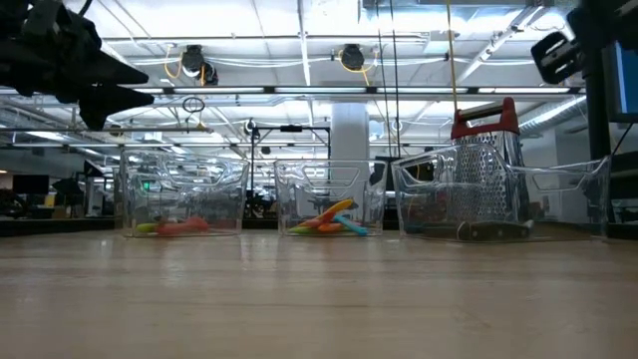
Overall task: Pick & Place Kitchen Items
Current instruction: Return to Home Position
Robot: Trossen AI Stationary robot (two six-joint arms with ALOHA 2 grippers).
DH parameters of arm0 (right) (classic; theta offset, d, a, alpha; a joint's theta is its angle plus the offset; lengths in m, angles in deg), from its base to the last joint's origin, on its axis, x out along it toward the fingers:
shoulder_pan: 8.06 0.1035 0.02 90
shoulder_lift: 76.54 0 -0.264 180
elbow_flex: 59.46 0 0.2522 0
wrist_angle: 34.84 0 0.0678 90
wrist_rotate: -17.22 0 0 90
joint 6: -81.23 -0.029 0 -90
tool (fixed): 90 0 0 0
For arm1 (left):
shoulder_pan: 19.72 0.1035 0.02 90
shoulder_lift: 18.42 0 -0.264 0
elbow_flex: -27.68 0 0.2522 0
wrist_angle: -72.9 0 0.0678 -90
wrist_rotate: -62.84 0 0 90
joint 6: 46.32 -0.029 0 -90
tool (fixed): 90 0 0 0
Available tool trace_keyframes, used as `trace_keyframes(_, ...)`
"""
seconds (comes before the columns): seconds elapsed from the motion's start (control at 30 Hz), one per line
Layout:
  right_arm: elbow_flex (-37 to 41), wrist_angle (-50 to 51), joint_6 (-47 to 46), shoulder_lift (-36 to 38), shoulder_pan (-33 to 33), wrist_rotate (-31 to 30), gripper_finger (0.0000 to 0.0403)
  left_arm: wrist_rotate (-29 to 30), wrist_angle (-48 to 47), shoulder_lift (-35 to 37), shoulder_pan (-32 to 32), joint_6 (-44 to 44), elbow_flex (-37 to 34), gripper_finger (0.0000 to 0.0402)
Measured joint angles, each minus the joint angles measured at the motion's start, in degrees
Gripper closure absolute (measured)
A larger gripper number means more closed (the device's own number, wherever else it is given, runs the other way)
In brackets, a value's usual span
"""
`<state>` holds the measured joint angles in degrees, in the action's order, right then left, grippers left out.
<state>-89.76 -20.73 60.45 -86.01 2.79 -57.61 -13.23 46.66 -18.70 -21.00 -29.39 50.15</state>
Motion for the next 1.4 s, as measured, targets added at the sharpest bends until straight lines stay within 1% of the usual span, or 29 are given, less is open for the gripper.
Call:
trace_keyframes(0.07, 1.43, -2.88, 1.97, 0.82, 0.00, 5.01, 0.0330, 0.02, -0.40, 0.00, 0.02, -0.02, 0.00, 0.0194)
trace_keyframes(0.13, 2.34, -3.61, 3.31, 1.95, 0.02, 7.27, 0.0330, 0.06, -1.40, -0.02, 0.02, 0.08, 0.00, 0.0195)
trace_keyframes(0.17, 2.78, -3.66, 3.42, 2.56, 0.02, 7.36, 0.0330, 0.04, -1.90, -0.02, 0.02, 0.23, 0.00, 0.0194)
trace_keyframes(0.3, 5.07, -3.55, 3.17, 4.55, 0.02, 5.09, 0.0330, 0.10, -2.60, -0.02, 0.02, 0.19, -0.01, 0.0194)
trace_keyframes(0.47, 7.98, -3.58, 3.06, 5.36, 0.02, -2.18, 0.0330, 2.24, -2.55, -0.02, 0.02, 0.79, -1.25, 0.0195)
trace_keyframes(0.53, 9.17, -3.63, 2.84, 5.38, 0.00, -3.58, 0.0330, 2.57, -2.48, -0.02, 0.02, 1.45, -1.63, 0.0194)
trace_keyframes(0.7, 12.05, -6.56, 1.76, 5.41, 0.00, -3.09, 0.0330, 2.69, -2.62, -0.02, 0.04, 1.68, -1.75, 0.0195)
trace_keyframes(0.83, 13.55, -9.52, 2.70, 5.49, 0.00, -3.20, 0.0330, 2.69, -2.87, -0.02, 0.04, 2.30, -1.75, 0.0195)
trace_keyframes(1.03, 13.70, -9.21, 4.96, 5.39, 0.00, -3.29, 0.0330, 2.69, -7.43, -0.02, 0.04, 6.27, -1.74, 0.0195)
trace_keyframes(1.13, 13.76, -9.09, 4.98, 5.28, 0.00, -3.19, 0.0330, 2.62, -9.73, -0.04, 0.04, 5.72, -1.75, 0.0195)
trace_keyframes(1.4, 13.82, -8.72, 4.98, 5.23, 0.00, -3.16, 0.0330, 2.64, -8.93, -0.09, 0.04, 5.73, -1.75, 0.0195)
